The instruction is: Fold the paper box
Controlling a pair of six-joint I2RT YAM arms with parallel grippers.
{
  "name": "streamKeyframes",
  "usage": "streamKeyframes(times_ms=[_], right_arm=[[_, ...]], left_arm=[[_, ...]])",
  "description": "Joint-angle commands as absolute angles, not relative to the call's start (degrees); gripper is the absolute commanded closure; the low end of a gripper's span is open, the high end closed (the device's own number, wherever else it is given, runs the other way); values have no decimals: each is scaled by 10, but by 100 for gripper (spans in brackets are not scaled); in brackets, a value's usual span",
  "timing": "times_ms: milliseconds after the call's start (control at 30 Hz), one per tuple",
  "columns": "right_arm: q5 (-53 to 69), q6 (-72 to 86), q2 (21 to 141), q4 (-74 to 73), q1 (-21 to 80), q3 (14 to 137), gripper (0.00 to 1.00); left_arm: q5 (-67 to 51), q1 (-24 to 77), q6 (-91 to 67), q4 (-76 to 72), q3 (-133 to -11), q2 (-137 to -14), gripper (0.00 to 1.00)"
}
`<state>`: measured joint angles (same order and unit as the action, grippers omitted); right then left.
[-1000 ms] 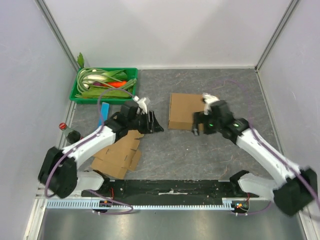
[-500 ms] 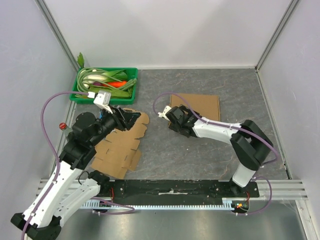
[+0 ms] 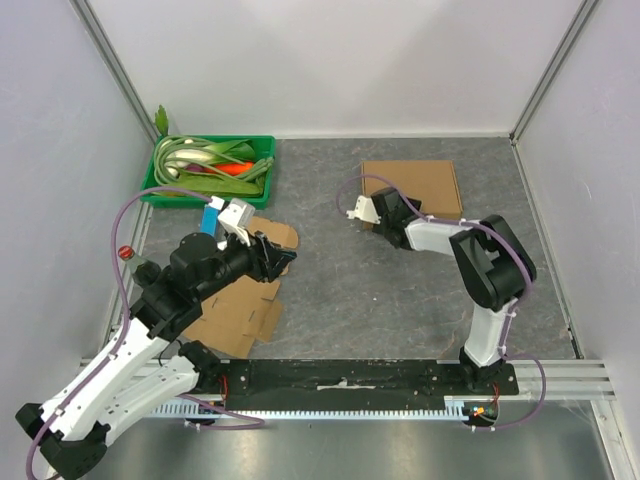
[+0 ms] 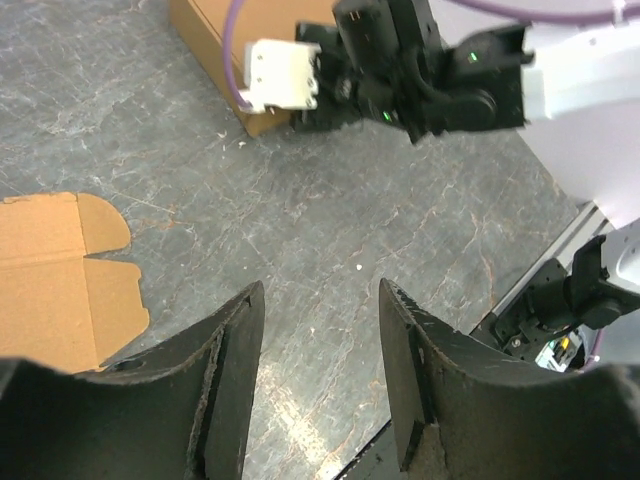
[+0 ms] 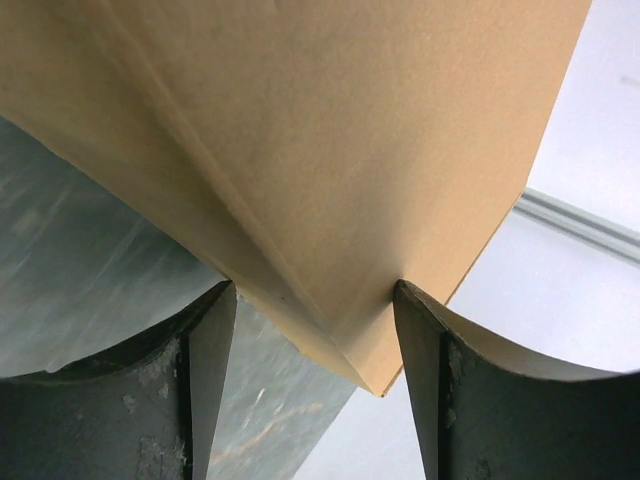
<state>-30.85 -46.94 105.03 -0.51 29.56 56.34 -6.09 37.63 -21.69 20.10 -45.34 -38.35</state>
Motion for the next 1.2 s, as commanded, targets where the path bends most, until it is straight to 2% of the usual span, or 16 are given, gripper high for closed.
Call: streamKeyframes(times_ms=[0,300,433,500,600,633,667,700,767,833,900,933,1000,1033,1067,1167], right_arm=[[-240,-551,1139,56,256,651,29],[-231,-616,1267,67,219,774,27],[-312,-587,1198,147,247,716,3],[-404,-533,1118,94,283,722,2],[-557,-281,1049,-108,355,805,3],[-521,-53,1036,-322,377,885,2],[-421,30,1033,-394,379,912,2],[-206,89,1021,-416,381,904,2],[-17,247,954,-299,391,770,2],[74,398,885,-86,436,627,2],[35,530,870,-24,518,597,2],[-41,557,874,-25,549,606,2],[-94,612,914,-128,614,674,2],[-155,625,976,-267,632,772,2],[-172,643,1009,-332,648,822,2],[-190,697,1082,-398,700,893,4]], left_arm=[[-40,388,-176,205,-455,-394,44],[-16,387,-164,216,-441,-421,43],[-9,368,-188,228,-425,-434,31],[-2,345,-206,249,-425,-432,30],[13,324,-218,245,-432,-396,30],[19,320,-221,246,-435,-375,30],[34,316,-222,248,-452,-366,31],[48,310,-224,265,-465,-359,31],[84,308,-229,290,-514,-344,33],[96,308,-238,328,-547,-339,33],[103,308,-250,354,-583,-330,34],[105,308,-255,376,-592,-325,34],[113,308,-260,395,-616,-302,34],[115,308,-259,412,-624,-294,34],[113,308,-260,421,-641,-278,35],[104,308,-266,442,-654,-257,36]])
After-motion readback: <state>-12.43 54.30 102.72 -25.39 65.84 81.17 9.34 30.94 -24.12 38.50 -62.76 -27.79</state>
